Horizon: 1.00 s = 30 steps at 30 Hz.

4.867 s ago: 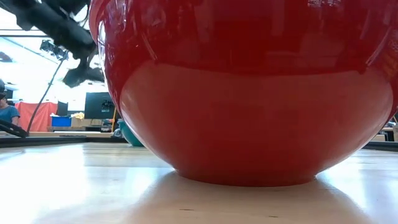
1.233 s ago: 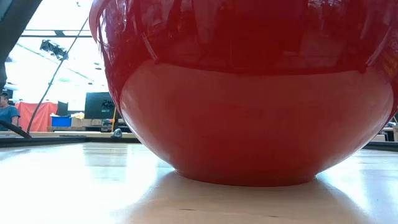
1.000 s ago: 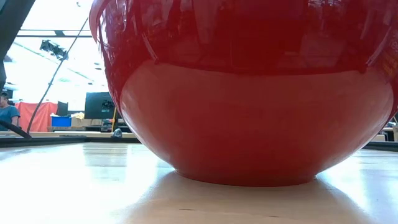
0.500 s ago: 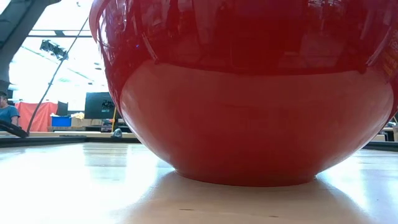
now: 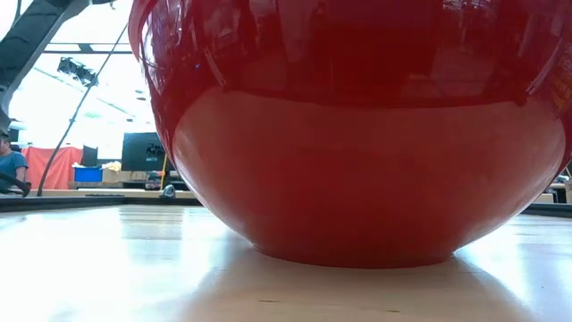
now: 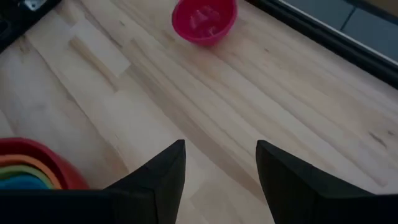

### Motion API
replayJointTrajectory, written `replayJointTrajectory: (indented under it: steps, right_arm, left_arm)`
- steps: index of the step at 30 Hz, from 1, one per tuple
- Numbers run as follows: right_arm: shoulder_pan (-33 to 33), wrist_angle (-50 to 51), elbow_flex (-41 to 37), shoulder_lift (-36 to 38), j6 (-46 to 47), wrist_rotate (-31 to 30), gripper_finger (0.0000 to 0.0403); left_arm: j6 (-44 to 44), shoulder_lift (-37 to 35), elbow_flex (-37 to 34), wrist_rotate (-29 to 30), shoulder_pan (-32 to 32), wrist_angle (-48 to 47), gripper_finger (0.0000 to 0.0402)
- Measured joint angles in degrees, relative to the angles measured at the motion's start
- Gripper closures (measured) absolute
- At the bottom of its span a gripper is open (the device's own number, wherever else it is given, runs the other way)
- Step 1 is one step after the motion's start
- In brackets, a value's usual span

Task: Nest bowls inside each other by size order
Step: Stack the purple bowl on top of the blue bowl

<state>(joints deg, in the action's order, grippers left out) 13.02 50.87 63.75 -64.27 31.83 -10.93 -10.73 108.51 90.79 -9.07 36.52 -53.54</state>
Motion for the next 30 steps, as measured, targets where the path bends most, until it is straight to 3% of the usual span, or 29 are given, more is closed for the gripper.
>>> replayJointTrajectory:
  steps: [8, 12, 19, 25, 30]
  right_arm:
    - [0.0, -0.3, 0.0, -0.2, 4.0, -1.0, 0.0202]
    - [-0.1, -0.3, 0.0, -0.2, 4.7, -1.0, 0.0204]
    - [-0.7, -2.5, 0.0, -0.2, 6.7, -0.9, 0.0212]
    - [-0.7, -2.7, 0.0, -0.3, 8.4, -1.0, 0.0213]
    - [-0.7, -4.3, 0.0, -0.3, 9.2, -1.4, 0.0213]
  left_arm:
    - [-11.8, -3.5, -13.1, -2.2, 6.2, 13.6, 0.0229]
    - [-18.5, -3.5, -18.0, -7.1, 8.3, 21.3, 0.0193]
    - [-25.8, -3.1, -23.4, -7.6, 7.3, 32.2, 0.0138]
    - [-25.8, -3.2, -23.7, -2.1, 4.5, 35.7, 0.0137]
    - [-27.1, -2.3, -23.7, 0.7, 3.4, 35.6, 0.0160]
